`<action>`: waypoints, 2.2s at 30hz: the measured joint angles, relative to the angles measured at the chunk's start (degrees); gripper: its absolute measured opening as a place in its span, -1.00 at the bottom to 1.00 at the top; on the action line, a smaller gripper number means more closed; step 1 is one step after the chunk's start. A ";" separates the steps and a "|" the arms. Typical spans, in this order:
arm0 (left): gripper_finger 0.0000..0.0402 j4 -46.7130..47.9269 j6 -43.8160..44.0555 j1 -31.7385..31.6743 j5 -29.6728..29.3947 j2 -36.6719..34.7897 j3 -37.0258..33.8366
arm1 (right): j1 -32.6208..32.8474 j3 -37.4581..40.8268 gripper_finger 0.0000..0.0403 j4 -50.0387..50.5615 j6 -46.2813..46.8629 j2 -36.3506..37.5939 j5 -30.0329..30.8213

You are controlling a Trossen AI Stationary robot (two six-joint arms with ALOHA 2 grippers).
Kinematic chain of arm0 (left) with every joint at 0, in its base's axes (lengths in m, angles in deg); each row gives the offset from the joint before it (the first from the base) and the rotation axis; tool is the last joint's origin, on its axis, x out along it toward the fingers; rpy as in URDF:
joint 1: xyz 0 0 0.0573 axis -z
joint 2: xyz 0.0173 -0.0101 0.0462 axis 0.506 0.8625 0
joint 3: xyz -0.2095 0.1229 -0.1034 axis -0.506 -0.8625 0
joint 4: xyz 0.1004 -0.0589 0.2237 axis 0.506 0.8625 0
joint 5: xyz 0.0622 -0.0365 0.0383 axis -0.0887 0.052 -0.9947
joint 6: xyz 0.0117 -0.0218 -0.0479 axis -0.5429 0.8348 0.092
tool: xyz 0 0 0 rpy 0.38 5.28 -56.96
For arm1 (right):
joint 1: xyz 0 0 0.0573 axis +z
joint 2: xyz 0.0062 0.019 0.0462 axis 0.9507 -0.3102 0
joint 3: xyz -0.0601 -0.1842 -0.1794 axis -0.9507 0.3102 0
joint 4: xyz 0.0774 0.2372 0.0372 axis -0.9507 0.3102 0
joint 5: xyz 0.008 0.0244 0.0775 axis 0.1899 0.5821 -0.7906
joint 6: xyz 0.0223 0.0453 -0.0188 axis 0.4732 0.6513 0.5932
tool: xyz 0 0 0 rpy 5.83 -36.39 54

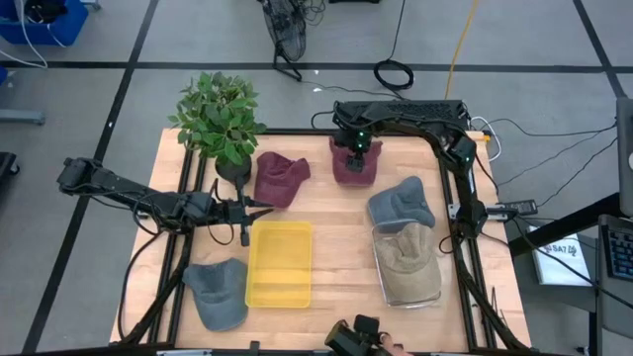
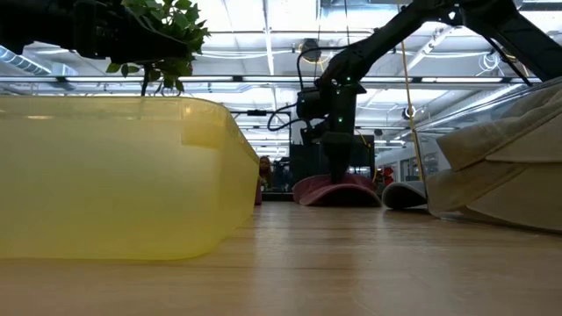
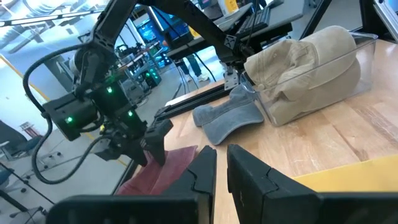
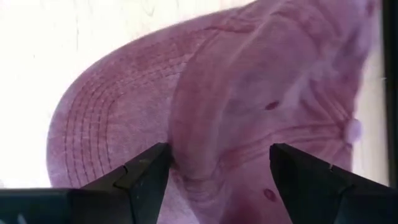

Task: Pick & Place hat
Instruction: Put the right red cap into the yellow bin

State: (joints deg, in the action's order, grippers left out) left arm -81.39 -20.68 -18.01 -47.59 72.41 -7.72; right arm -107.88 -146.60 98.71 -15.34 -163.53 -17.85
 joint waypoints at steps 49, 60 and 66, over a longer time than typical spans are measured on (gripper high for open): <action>-0.77 -0.74 5.84 0.00 0.00 0.02 -0.02 | 33.57 -2.36 -1.00 5.29 16.76 31.65 8.03; -0.77 0.01 6.22 0.00 -8.53 0.02 -0.02 | 47.48 -2.34 -0.99 -14.80 21.61 24.63 10.77; -0.77 0.20 6.31 0.01 -8.68 0.01 -0.02 | 50.36 -2.34 -0.99 -24.51 22.62 16.65 3.59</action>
State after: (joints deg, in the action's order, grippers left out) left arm -81.19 -14.37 -18.01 -56.27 72.42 -7.74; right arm -57.52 -148.94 74.20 7.29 -146.88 -14.26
